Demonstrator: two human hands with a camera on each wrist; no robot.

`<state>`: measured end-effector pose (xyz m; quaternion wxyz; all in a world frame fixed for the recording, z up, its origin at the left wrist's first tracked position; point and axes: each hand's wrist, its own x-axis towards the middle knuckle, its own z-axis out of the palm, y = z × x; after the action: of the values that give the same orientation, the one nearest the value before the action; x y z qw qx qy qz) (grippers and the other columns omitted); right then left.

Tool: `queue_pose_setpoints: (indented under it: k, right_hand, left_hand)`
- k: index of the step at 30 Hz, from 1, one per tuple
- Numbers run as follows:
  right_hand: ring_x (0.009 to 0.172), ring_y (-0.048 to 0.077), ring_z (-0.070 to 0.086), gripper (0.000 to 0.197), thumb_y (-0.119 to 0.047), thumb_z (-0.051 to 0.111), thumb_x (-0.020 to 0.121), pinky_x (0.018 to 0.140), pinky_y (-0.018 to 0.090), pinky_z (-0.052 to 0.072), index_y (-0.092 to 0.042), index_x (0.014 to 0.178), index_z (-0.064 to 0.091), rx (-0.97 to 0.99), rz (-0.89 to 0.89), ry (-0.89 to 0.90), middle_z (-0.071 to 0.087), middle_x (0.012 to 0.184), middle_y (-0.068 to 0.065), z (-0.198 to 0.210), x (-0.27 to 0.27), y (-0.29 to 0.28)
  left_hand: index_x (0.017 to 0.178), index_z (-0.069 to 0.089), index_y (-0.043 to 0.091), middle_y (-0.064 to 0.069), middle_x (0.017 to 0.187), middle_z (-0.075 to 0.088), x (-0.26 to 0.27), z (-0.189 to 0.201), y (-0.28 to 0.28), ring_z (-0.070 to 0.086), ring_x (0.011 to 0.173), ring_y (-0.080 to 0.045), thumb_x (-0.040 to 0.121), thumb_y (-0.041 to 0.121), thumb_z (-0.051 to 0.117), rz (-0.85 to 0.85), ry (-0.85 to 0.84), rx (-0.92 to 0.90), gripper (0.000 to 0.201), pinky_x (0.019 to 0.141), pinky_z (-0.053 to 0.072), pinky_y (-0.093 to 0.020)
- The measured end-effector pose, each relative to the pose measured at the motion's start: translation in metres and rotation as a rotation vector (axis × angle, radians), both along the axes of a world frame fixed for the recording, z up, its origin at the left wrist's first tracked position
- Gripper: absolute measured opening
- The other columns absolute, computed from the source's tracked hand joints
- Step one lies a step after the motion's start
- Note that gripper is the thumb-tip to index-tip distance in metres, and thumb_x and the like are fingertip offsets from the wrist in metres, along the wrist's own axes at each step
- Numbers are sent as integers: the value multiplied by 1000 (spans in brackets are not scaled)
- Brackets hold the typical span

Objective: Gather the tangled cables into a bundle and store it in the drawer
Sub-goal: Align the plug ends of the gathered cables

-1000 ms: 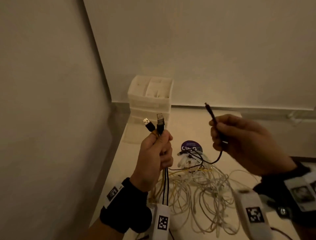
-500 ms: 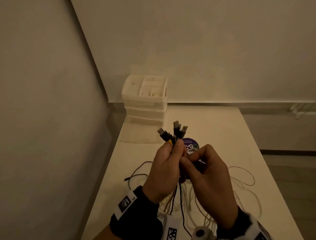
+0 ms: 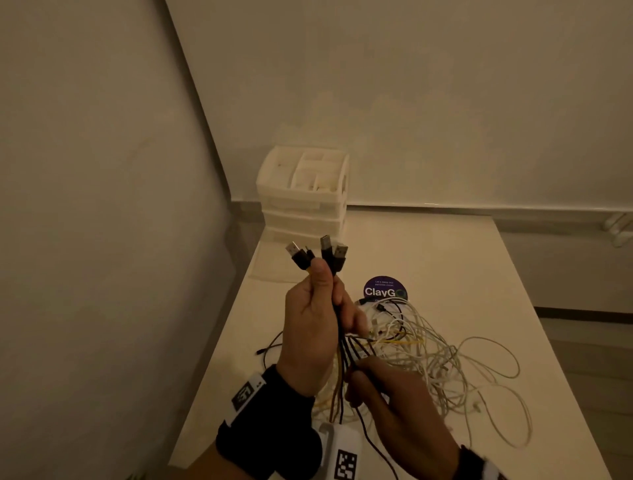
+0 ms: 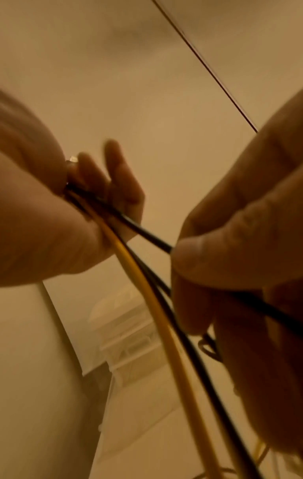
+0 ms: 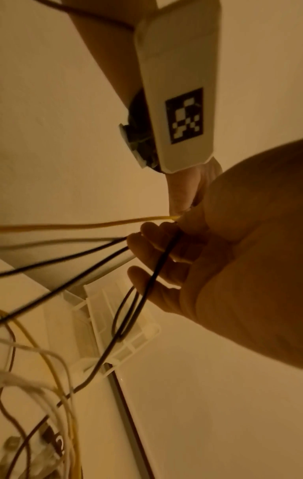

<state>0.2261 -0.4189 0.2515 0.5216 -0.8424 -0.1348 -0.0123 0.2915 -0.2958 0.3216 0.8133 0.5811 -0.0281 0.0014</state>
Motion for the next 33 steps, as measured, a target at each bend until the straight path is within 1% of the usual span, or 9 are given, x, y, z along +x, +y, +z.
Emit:
queue_pose_setpoints:
  k: [4,12,15,17,20,25,29,30,33]
  right_hand:
    - [71,3,59,36,-50,34,98,63,16,41,-27,88,59,-98,22,-74,61,79,-12,-12,5,-5]
    - [64,8,51,34,-48,36,97,61,24,38,-25,80,54,-192,13,-78,53,69,-8,-40,25,-41]
    - [62,6,53,32,-44,43,92,57,16,36,-23,74,59,-194,-63,-97,56,66,-8,-29,40,-51]
    - [60,4,54,26,-35,49,90,55,13,36,-22,71,62,-202,-94,-122,58,61,-12,-10,50,-58]
    - [51,1,50,22,-26,54,90,52,11,32,-21,73,67,-253,-35,-183,54,53,-18,26,63,-61]
    - [45,12,41,25,-23,56,97,48,19,27,-20,77,70,-258,-1,-133,49,50,-4,61,71,-66]
    - [45,10,44,34,-24,50,99,49,21,33,-33,68,61,-138,13,-102,53,53,3,76,66,-64]
    - [45,8,46,36,-23,51,99,50,18,34,-35,65,58,-117,16,-102,54,53,3,77,65,-63]
    - [48,7,52,31,-37,49,98,54,16,38,-32,70,60,-78,-1,-124,57,53,-3,73,68,-64]
  left_hand:
    - [60,34,18,6,48,23,3,9,12,17,40,-9,82,64,34,32,4,28,51,40,17,-20]
    - [62,32,17,4,52,22,20,48,70,15,40,-9,89,62,38,132,-205,13,53,39,15,-18]
    - [63,52,19,11,49,40,14,41,61,27,40,-5,85,47,62,120,-246,321,37,41,25,-19]
    - [73,67,21,13,46,37,10,26,46,26,42,-4,73,42,74,22,-252,623,23,44,23,-19]
    - [96,74,30,10,50,34,5,0,23,29,47,-5,78,38,77,-180,-304,849,20,50,26,-25]
    - [112,69,31,31,67,61,9,-5,0,60,66,8,86,25,71,-155,-310,793,26,63,45,-11]
    - [99,71,29,12,75,71,16,-2,-7,65,69,-8,87,26,67,-131,-397,806,13,64,50,-27]
    - [98,72,28,12,78,71,17,-1,-8,66,73,-7,87,25,67,-100,-421,801,12,65,50,-24]
    - [100,72,22,28,77,64,21,7,-9,60,73,16,87,11,69,-20,-441,722,17,64,40,-2]
